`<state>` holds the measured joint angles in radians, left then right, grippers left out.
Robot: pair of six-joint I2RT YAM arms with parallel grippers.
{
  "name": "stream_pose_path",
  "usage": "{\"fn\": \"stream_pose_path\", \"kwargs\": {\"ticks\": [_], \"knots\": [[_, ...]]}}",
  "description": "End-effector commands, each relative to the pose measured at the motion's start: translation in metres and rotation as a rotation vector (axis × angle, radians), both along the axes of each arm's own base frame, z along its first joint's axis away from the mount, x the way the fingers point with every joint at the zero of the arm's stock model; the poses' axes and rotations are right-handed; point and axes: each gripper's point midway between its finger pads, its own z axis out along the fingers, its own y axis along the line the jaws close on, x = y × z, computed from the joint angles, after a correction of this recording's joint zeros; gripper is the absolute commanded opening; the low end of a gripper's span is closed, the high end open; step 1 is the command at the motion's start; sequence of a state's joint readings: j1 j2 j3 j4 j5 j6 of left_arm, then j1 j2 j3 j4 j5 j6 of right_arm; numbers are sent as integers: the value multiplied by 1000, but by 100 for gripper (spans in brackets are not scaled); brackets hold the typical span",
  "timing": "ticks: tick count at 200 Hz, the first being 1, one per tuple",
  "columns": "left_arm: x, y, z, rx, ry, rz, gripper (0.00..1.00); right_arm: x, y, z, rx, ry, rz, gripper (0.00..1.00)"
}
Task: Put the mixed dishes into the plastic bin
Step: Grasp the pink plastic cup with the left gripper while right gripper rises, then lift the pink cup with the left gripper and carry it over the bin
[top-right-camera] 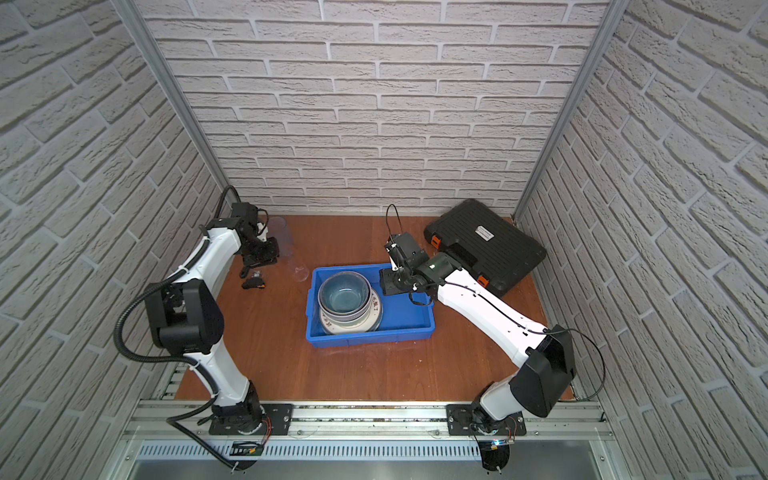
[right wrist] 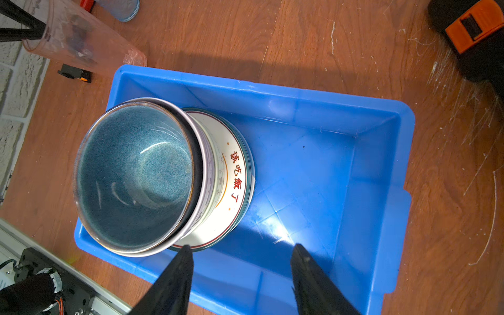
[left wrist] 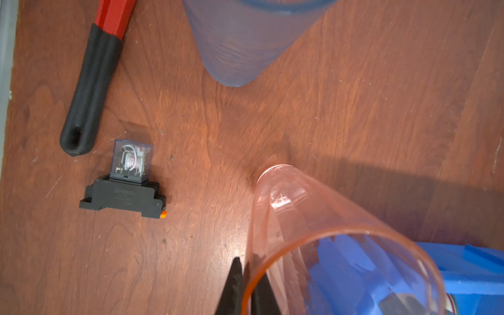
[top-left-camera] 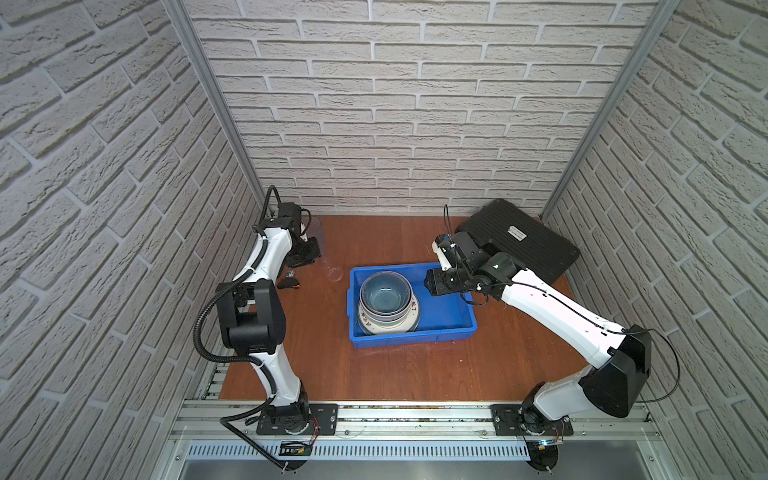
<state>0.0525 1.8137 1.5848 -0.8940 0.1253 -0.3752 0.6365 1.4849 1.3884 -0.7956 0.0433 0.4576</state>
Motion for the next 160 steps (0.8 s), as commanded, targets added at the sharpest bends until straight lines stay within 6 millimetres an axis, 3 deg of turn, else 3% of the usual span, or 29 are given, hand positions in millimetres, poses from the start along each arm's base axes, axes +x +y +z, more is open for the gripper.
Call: {"fn": "stream_pose_path", "kwargs": {"ticks": [1,80,160], "knots": [[-5,-2,27,-24,-66,-7,0,2,5,16,55,-29,9,59],[1,-29,93,-79,-247,-48,0,-1,10,30,96,-38,27,57],[-19,-79,171,129,-463,-201,0,-1,20,55,159,-73,49,50]]}}
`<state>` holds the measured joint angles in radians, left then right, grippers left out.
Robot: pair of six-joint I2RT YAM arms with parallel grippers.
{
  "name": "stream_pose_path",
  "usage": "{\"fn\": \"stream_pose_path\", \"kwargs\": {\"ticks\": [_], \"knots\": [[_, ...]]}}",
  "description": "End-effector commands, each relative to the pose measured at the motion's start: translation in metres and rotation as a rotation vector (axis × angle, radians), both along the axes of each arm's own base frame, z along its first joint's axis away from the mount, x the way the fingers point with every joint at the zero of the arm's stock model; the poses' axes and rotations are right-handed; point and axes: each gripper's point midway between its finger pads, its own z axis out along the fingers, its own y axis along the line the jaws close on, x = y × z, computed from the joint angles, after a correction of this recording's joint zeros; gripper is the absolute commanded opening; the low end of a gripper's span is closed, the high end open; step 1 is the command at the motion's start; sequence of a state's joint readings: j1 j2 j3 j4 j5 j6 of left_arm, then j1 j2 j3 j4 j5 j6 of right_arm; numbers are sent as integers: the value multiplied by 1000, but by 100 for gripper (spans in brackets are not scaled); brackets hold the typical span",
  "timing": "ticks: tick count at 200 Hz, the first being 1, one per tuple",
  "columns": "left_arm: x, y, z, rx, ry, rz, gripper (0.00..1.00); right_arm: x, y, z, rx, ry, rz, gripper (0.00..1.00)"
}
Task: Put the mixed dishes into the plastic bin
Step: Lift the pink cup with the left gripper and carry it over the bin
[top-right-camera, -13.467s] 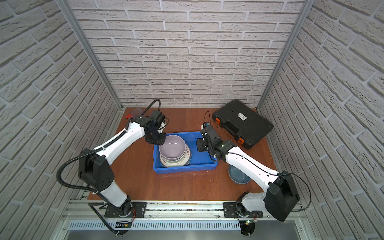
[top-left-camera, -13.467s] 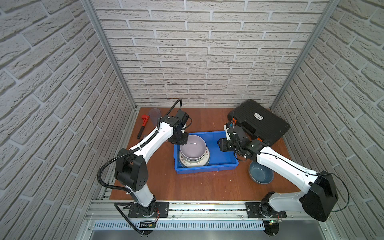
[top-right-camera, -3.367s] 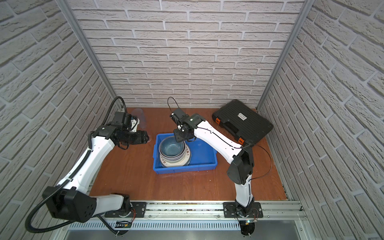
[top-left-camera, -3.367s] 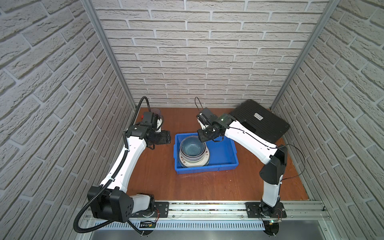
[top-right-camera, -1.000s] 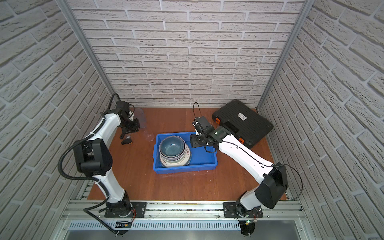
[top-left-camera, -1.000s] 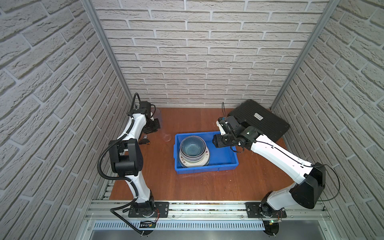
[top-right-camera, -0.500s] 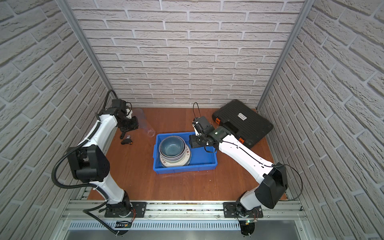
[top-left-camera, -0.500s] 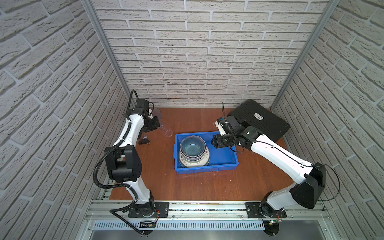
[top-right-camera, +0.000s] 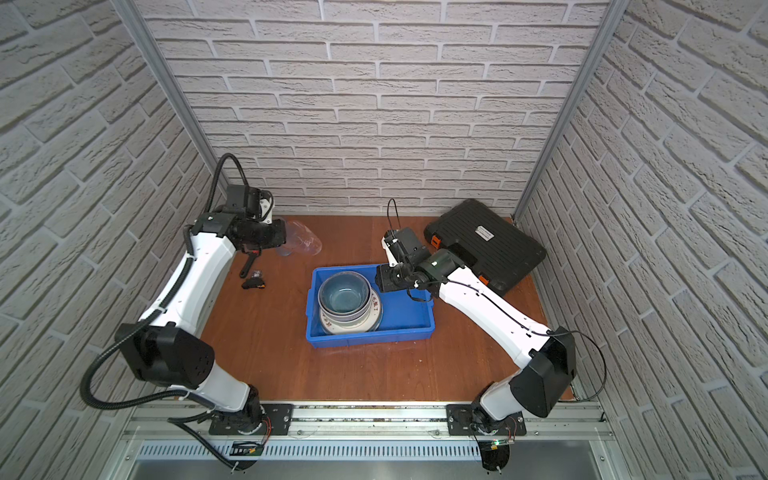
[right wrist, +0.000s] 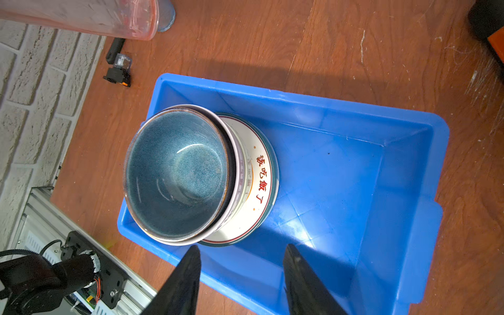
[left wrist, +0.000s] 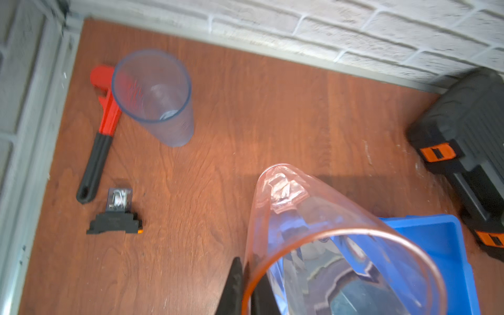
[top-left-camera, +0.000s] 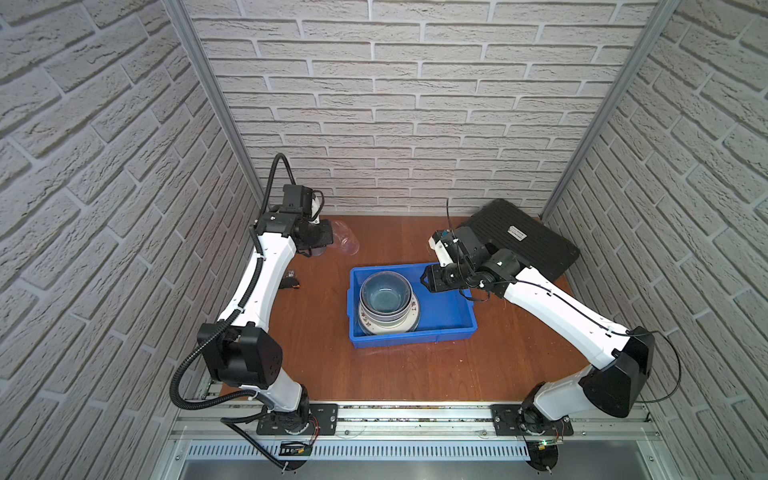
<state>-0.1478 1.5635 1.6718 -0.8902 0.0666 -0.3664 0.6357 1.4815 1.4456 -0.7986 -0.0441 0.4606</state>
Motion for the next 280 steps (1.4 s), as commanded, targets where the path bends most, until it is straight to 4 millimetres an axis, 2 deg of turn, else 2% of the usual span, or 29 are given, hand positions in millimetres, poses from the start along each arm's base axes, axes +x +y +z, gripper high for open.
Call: {"fn": "stream_pose_path", "kwargs": {"ticks": [1,44,115,162,188,248,280], "knots": [[-4,-6,40,84,-129,-15,0,1,3,32,68,-69,-2,50],[-17,-41,65,159,-237,-81,0,-1,6,50,104,-127,3,49],[-38,-121,73,159,-390,-185,0,-1,16,94,173,-271,25,48],[-52,-161,82,126,-431,-214,0,0,24,113,159,-349,48,48],[-59,-173,86,132,-460,-217,0,2,26,118,163,-374,46,48],[-69,-183,91,146,-475,-228,0,10,24,128,138,-458,8,44],[-75,-192,93,131,-484,-240,0,19,21,126,94,-479,-33,42]]}}
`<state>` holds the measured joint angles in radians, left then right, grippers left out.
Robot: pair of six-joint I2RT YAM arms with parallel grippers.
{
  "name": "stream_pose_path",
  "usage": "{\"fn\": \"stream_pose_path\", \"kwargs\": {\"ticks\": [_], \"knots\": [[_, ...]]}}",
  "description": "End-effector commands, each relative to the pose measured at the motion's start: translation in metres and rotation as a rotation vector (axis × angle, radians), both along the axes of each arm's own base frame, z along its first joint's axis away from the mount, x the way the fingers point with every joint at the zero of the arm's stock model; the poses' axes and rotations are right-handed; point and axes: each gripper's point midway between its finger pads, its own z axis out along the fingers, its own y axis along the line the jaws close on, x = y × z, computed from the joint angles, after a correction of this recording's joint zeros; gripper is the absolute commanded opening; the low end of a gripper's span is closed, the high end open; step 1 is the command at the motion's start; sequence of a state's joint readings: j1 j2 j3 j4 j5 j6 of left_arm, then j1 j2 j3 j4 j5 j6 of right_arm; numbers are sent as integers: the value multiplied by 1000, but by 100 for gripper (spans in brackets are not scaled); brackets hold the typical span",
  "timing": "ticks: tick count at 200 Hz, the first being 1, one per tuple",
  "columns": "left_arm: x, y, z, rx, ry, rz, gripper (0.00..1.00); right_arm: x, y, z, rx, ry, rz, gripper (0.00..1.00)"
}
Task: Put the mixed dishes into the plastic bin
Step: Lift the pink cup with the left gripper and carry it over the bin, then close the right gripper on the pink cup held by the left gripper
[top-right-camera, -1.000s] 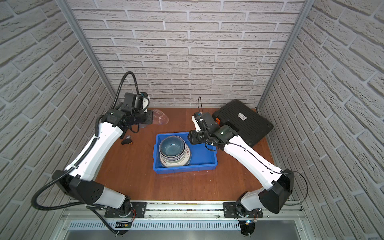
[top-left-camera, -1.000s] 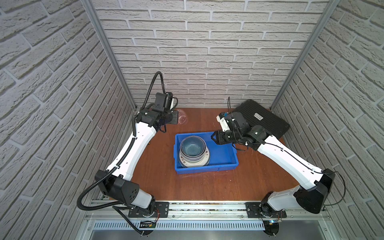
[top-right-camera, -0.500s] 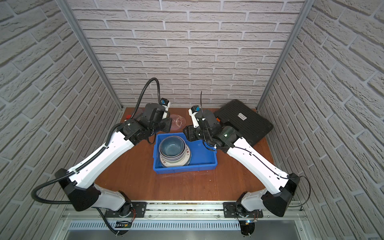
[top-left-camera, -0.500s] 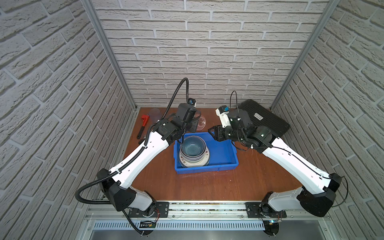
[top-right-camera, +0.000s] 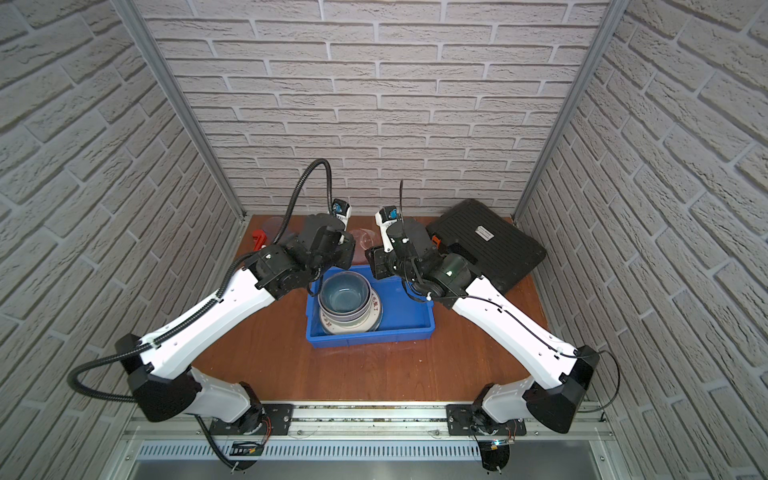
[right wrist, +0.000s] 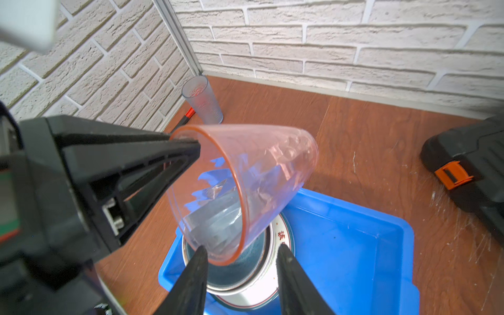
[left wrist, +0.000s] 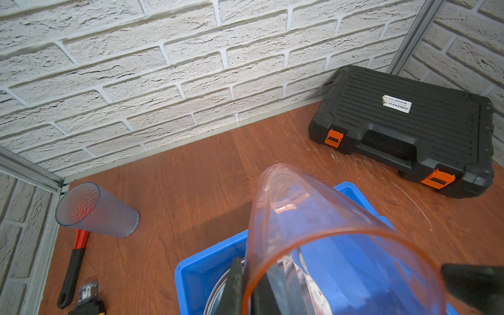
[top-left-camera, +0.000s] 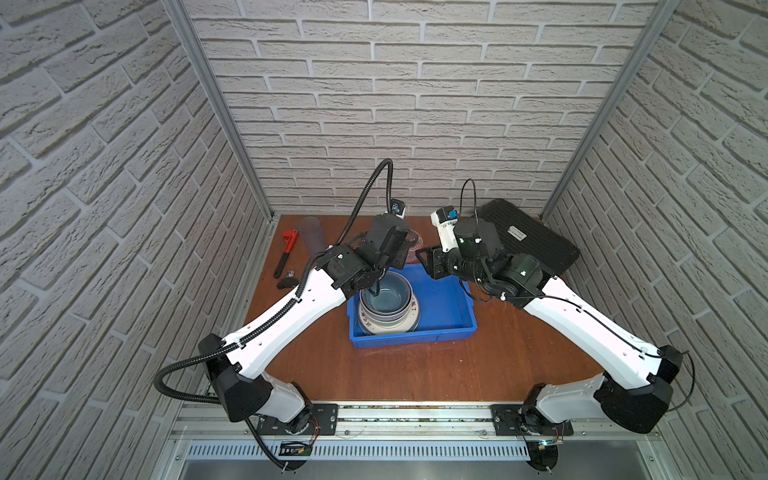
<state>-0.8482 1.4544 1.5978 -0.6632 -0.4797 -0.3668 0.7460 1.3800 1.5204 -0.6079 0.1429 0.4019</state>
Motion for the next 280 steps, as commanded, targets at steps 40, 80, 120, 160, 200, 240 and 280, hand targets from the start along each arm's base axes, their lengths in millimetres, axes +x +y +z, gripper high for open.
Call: {"fn": "stream_pose_path", "kwargs": {"ticks": [40,80,120,160,200,240,280], "knots": [[-3,-21,30,-90,-64,-18,0,17,-1,18,-20,-109,-76,41],[-6,-24,34,-105,-63,-36,0,21,-5,14,-46,-110,-116,38],[-11,-35,34,-128,-70,-84,0,25,-8,9,-58,-100,-147,35],[-17,-48,33,-131,-63,-129,0,27,-12,8,-64,-97,-175,30],[-21,-50,35,-150,-55,-151,0,27,-13,6,-62,-95,-187,21],[-26,-55,33,-160,-38,-180,4,27,-14,6,-54,-98,-194,13],[-32,-61,27,-184,-4,-212,12,24,-17,7,-46,-103,-194,9]]}}
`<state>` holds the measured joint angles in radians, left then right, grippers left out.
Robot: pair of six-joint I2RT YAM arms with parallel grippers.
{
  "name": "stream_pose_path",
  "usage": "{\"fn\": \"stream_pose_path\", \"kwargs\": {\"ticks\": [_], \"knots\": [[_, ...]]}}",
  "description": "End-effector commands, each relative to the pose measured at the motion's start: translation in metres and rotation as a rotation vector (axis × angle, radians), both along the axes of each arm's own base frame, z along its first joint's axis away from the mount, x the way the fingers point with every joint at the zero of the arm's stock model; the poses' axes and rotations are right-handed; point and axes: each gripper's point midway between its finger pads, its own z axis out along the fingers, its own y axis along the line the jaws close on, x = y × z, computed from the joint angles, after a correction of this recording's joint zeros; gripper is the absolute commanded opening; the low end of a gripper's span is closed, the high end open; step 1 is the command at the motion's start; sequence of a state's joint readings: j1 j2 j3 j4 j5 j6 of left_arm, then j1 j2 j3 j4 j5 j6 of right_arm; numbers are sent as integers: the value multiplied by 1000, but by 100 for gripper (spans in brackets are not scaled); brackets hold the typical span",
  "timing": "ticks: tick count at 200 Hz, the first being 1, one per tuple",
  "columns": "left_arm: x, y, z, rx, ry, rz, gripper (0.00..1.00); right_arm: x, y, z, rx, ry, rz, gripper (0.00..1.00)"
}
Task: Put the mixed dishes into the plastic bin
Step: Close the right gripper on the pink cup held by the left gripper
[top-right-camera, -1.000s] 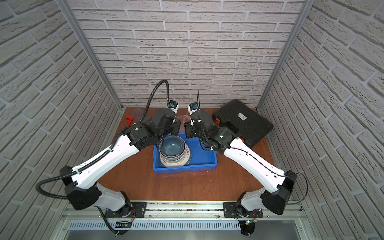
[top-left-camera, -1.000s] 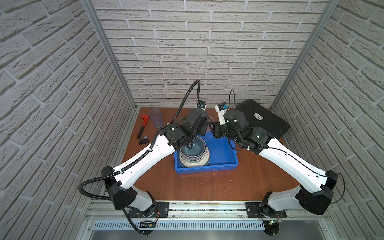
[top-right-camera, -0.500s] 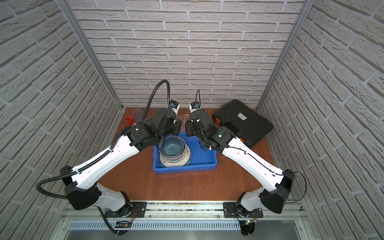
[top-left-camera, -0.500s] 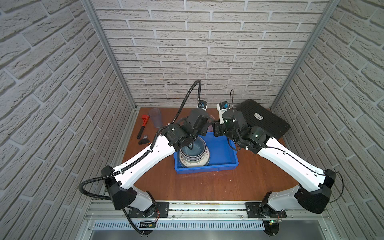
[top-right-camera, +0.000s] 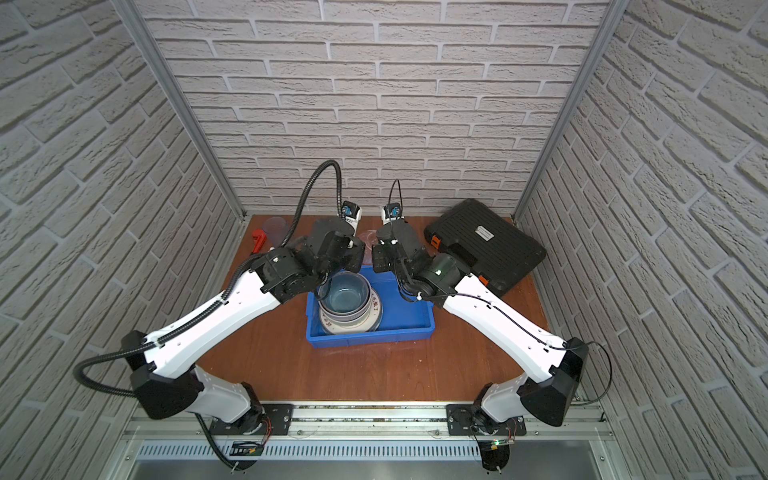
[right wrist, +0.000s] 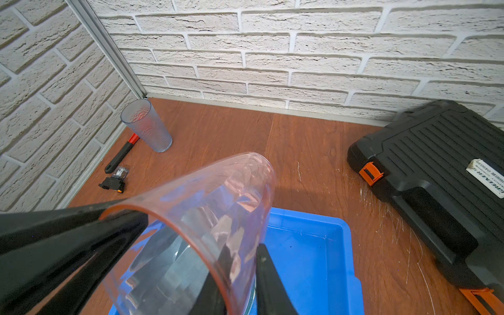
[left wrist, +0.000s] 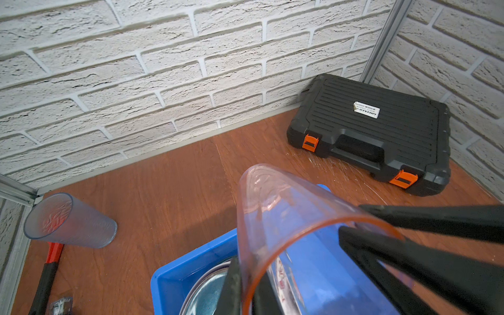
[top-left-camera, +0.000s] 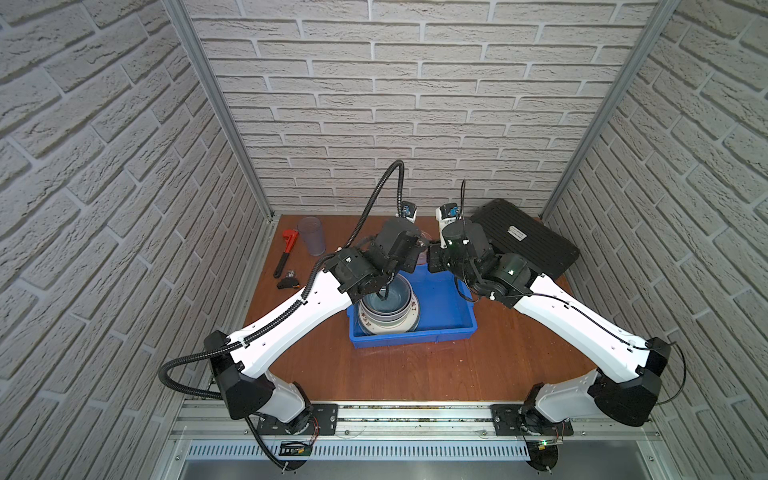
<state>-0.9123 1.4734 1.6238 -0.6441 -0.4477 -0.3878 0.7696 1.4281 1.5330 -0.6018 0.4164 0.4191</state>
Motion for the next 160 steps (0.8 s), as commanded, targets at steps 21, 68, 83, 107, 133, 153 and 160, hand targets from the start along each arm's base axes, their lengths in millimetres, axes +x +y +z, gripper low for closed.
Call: {"fn": "stream_pose_path", "kwargs": {"ticks": [21,68,83,107,133,153,160], "knots": [[-20,-30,20,-156,8,-141,17,-3,4,13,62,-40,19,8],[-28,-28,12,-174,43,-154,23,-4,0,12,64,-43,13,6],[-30,-26,8,-177,50,-152,25,-5,0,11,62,-41,12,6],[-33,-20,5,-179,53,-140,26,-5,-1,9,59,-34,12,6],[-33,-12,5,-177,47,-119,30,-4,-6,4,45,-16,7,6],[-32,-5,6,-177,41,-104,41,-4,-9,-4,27,25,18,6],[-31,-3,7,-180,39,-99,44,-3,-11,-7,19,41,20,6]]}}
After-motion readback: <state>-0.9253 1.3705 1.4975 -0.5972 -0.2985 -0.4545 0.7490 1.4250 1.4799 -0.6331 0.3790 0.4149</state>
